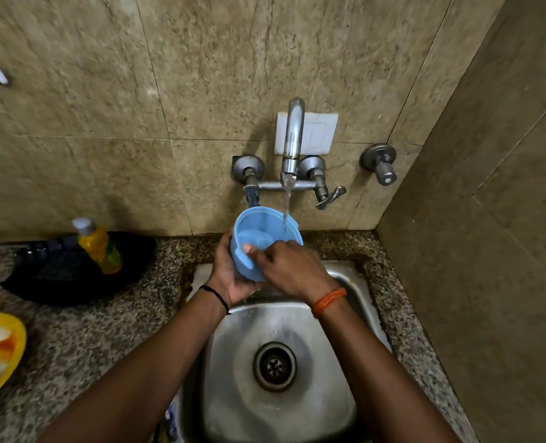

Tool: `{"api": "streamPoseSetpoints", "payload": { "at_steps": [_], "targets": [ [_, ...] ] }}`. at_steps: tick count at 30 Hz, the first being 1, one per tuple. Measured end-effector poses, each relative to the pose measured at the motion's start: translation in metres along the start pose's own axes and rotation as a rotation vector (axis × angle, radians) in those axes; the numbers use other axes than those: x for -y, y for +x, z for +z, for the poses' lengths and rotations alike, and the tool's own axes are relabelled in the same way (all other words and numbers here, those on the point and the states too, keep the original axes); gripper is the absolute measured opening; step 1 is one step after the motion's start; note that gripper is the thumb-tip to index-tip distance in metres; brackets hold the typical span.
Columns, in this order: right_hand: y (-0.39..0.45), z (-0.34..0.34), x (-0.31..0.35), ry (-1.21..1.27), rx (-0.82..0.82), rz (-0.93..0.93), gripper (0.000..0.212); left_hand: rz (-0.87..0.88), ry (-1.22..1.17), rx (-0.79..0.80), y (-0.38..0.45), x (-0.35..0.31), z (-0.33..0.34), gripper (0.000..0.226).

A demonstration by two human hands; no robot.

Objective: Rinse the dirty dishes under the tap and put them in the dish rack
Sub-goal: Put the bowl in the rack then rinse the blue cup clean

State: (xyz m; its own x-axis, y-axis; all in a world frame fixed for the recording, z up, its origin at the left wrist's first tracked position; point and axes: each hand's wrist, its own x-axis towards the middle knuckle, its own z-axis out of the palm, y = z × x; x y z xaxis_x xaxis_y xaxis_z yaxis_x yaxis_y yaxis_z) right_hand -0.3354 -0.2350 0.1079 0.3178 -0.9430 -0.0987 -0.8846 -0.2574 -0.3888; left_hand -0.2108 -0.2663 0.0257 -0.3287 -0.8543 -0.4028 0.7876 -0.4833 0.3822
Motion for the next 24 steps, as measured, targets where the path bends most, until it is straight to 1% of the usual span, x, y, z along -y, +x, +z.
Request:
{"api": "streamPoseSetpoints", "payload": {
  "at_steps": [2,3,4,5,6,8,9,11,12,13,14,16,17,18,19,20,21,22,23,24],
  "targets": [
    [0.009,-0.002,-0.005,-0.09,-0.059,0.091,0.047,-0.033,0.026,-0.007,-0.002,0.007,0.007,0.059],
    [0.014,0.0,-0.008,-0.071,-0.042,0.137,0.04,-0.053,0.064,-0.013,-0.002,0.011,0.01,0.062],
    [0.019,0.001,-0.009,-0.008,-0.01,0.16,0.04,-0.079,0.112,-0.013,-0.002,0.014,0.013,0.065],
    [0.023,0.004,-0.01,0.084,0.007,0.158,0.044,-0.1,0.153,-0.019,-0.002,0.017,0.014,0.066],
    [0.025,0.006,-0.009,0.178,-0.012,0.13,0.046,-0.111,0.171,-0.018,-0.002,0.018,0.016,0.067],
    [0.023,0.014,-0.007,0.377,-0.048,0.03,0.045,-0.092,0.153,-0.02,-0.002,0.013,0.016,0.065],
    [0.02,0.017,-0.009,0.475,-0.033,-0.005,0.041,-0.075,0.14,-0.011,-0.001,0.009,0.014,0.063],
    [0.014,0.015,-0.015,0.584,0.093,0.002,0.033,-0.072,0.152,-0.007,0.0,0.002,0.01,0.064],
    [0.013,0.01,-0.017,0.525,0.169,0.029,0.029,-0.084,0.16,-0.004,0.001,0.001,0.008,0.065],
    [0.015,0.008,-0.021,0.426,0.199,0.057,0.025,-0.1,0.163,-0.007,0.001,0.003,0.007,0.067],
    [0.017,0.004,-0.022,0.305,0.174,0.089,0.025,-0.115,0.164,-0.013,0.001,0.007,0.006,0.068],
    [0.02,0.005,-0.019,0.115,0.02,0.158,0.035,-0.143,0.165,0.0,0.001,0.016,0.007,0.068],
    [0.02,0.007,-0.014,0.12,-0.061,0.149,0.039,-0.153,0.155,0.004,0.0,0.019,0.008,0.069],
    [0.018,0.01,-0.009,0.183,-0.101,0.097,0.038,-0.153,0.149,0.006,0.0,0.02,0.009,0.07],
    [0.017,0.013,-0.007,0.348,-0.095,0.04,0.03,-0.151,0.153,0.008,0.0,0.019,0.01,0.071],
    [0.014,0.013,-0.006,0.535,-0.034,0.024,0.022,-0.148,0.168,0.007,0.0,0.016,0.01,0.07],
    [0.012,0.012,-0.009,0.673,0.048,0.037,0.023,-0.149,0.181,0.005,0.0,0.013,0.01,0.069],
    [0.011,0.01,-0.014,0.737,0.129,0.065,0.026,-0.152,0.189,0.004,-0.001,0.012,0.009,0.068],
    [0.01,0.007,-0.019,0.67,0.2,0.095,0.024,-0.16,0.194,0.007,-0.002,0.011,0.009,0.068],
    [0.012,0.004,-0.023,0.538,0.236,0.111,0.022,-0.165,0.196,0.011,-0.002,0.012,0.009,0.069]
  ]
}}
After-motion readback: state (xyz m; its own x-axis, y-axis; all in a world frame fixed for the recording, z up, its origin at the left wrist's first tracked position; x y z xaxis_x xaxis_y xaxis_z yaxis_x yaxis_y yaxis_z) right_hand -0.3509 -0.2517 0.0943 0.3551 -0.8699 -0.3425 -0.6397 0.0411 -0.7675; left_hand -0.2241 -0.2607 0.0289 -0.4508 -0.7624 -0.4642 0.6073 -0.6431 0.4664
